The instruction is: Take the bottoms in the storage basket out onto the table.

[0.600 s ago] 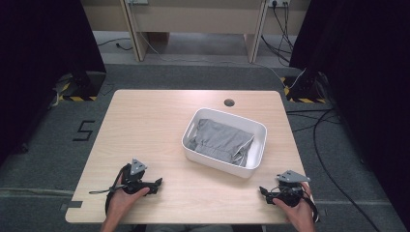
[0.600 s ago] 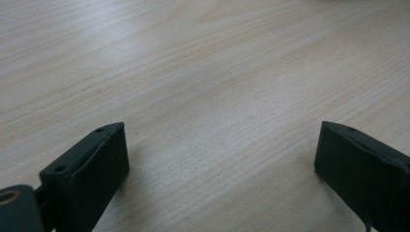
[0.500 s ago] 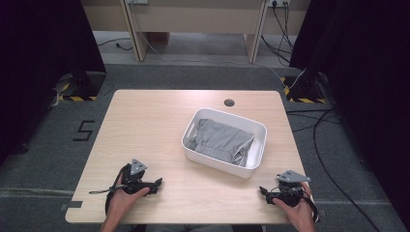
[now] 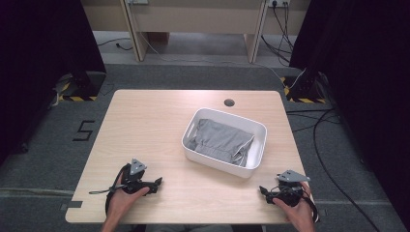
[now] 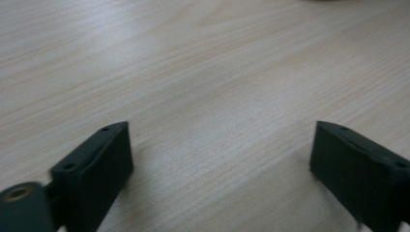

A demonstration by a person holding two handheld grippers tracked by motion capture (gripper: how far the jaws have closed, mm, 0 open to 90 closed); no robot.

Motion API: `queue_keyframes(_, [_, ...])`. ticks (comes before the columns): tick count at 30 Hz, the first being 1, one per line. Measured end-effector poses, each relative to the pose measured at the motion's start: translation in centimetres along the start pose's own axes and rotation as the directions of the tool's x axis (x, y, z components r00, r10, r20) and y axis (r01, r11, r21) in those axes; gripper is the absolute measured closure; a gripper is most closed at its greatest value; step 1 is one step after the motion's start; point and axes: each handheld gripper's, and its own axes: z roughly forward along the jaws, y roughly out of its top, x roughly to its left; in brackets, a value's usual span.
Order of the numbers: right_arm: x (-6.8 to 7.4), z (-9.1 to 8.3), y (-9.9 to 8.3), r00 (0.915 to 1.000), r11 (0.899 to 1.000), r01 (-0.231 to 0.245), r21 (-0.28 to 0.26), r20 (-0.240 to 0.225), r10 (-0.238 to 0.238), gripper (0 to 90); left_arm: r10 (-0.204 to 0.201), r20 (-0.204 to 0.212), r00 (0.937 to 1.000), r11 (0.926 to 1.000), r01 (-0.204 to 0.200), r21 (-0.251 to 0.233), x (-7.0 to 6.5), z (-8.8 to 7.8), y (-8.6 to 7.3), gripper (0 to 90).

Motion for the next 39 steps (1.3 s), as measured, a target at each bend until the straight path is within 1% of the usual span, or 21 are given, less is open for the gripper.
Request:
queue_keyframes(1, [0.0, 0.0, 0.0, 1.0, 1.0, 0.0, 0.0, 0.0, 0.0, 14.5, -0.006, 0.004, 1.0, 1.0, 0.006, -0.007, 0.0, 0.0, 0.0, 18.3])
queue_keyframes(2, [0.0, 0.0, 0.0, 1.0, 1.0, -0.001, 0.0, -0.001, 0.001, 14.5, -0.001, 0.004, 1.0, 0.9997, 0.001, -0.024, 0.0, -0.1, 0.0, 14.1])
queue_keyframes(3, [0.0, 0.0, 0.0, 1.0, 1.0, -0.001, 0.0, -0.001, 0.001, 14.5, -0.001, 0.004, 1.0, 0.9997, 0.001, -0.024, 0.0, -0.1, 0.0, 16.1])
queue_keyframes(6, [-0.1, 0.1, 0.0, 1.0, 1.0, 0.004, -0.003, 0.001, -0.004, 14.5, 0.006, 0.027, 0.9996, 0.999, -0.004, -0.045, -0.4, -0.3, 0.2, 14.8])
queue_keyframes(8, [-0.1, 0.1, 0.0, 1.0, 1.0, 0.004, -0.003, 0.002, -0.004, 14.5, 0.004, 0.032, 0.9995, 0.9987, -0.002, -0.05, -0.5, -0.4, 0.3, 14.4])
queue_keyframes(10, [-0.1, 0.1, 0.0, 1.0, 1.0, 0.004, -0.003, 0.002, -0.004, 14.5, -0.008, 0.068, 0.9977, 0.9976, 0.013, -0.068, -0.9, -0.6, 0.7, 14.5])
queue_keyframes(12, [-0.1, 0.1, 0.0, 1.0, 1.0, 0.002, -0.003, 0.002, -0.002, 14.5, 0.002, 0.075, 0.9972, 0.9965, 0.004, -0.083, -1.4, -0.6, 1.0, 14.4])
queue_keyframes(14, [-0.1, 0.1, 0.0, 1.0, 1.0, 0.002, -0.003, 0.002, -0.002, 14.5, 0.003, 0.08, 0.9968, 0.9965, 0.003, -0.083, -1.5, -0.6, 1.2, 14.4])
queue_keyframes(15, [-0.1, 0.1, 0.0, 1.0, 1.0, 0.002, -0.003, 0.002, -0.002, 14.5, 0.016, 0.093, 0.9956, 0.9963, -0.008, -0.086, -1.9, -0.6, 1.5, 14.4])
queue_keyframes(18, [-0.1, 0.1, 0.0, 1.0, 1.0, -0.004, -0.001, 0.001, 0.004, 14.5, 0.031, 0.102, 0.9943, 0.9943, -0.02, -0.105, -2.6, -0.9, 2.3, 14.4])
queue_keyframes(19, [-0.1, 0.1, 0.0, 1.0, 1.0, -0.004, -0.001, 0.001, 0.004, 14.5, 0.031, 0.102, 0.9943, 0.9943, -0.02, -0.105, -2.6, -0.9, 2.3, 14.4])
queue_keyframes(21, [-0.1, 0.1, 0.0, 1.0, 1.0, -0.004, -0.001, 0.001, 0.004, 14.5, 0.041, 0.123, 0.9915, 0.9918, -0.025, -0.125, -3.3, -1.1, 3.3, 14.3])
queue_keyframes(23, [-0.1, 0.1, 0.1, 1.0, 1.0, -0.004, -0.001, 0.001, 0.004, 14.5, 0.045, 0.131, 0.9904, 0.9908, -0.028, -0.132, -3.6, -1.1, 3.7, 14.3])
queue_keyframes(26, [-0.1, 0.1, 0.1, 1.0, 1.0, -0.005, 0.0, 0.003, 0.005, 14.5, 0.068, 0.161, 0.9846, 0.9877, -0.044, -0.15, -4.9, -1.1, 5.1, 14.3])
queue_keyframes(27, [-0.1, 0.1, 0.1, 1.0, 1.0, -0.005, 0.0, 0.003, 0.005, 14.5, 0.068, 0.161, 0.9846, 0.9877, -0.044, -0.15, -4.9, -1.1, 5.1, 14.3])
queue_keyframes(29, [-0.2, 0.1, 0.1, 1.0, 1.0, -0.002, -0.001, 0.004, 0.002, 14.5, 0.08, 0.176, 0.9812, 0.9868, -0.053, -0.153, -5.7, -0.9, 5.9, 14.3])
queue_keyframes(30, [-0.2, 0.1, 0.1, 1.0, 1.0, -0.002, -0.001, 0.004, 0.002, 14.5, 0.08, 0.176, 0.9812, 0.9868, -0.053, -0.153, -5.7, -0.9, 5.9, 14.4])
queue_keyframes(31, [-0.2, 0.1, 0.1, 1.0, 1.0, -0.001, -0.001, 0.004, 0.001, 14.5, 0.095, 0.183, 0.9785, 0.9859, -0.067, -0.154, -6.2, -0.8, 6.4, 14.3])
queue_keyframes(34, [-0.2, 0.1, 0.1, 1.0, 1.0, -0.003, -0.001, 0.003, 0.003, 14.5, 0.095, 0.189, 0.9773, 0.9857, -0.066, -0.155, -6.4, -0.7, 6.7, 14.4])
queue_keyframes(36, [-0.2, 0.1, 0.1, 1.0, 1.0, -0.004, 0.0, 0.005, 0.004, 14.5, 0.08, 0.206, 0.9754, 0.9864, -0.047, -0.158, -6.6, -0.6, 7.2, 14.5])
queue_keyframes(39, [-0.2, 0.1, 0.1, 1.0, 1.0, -0.003, 0.0, 0.006, 0.003, 14.5, 0.085, 0.207, 0.9746, 0.9854, -0.051, -0.162, -6.8, -0.7, 7.7, 14.6])
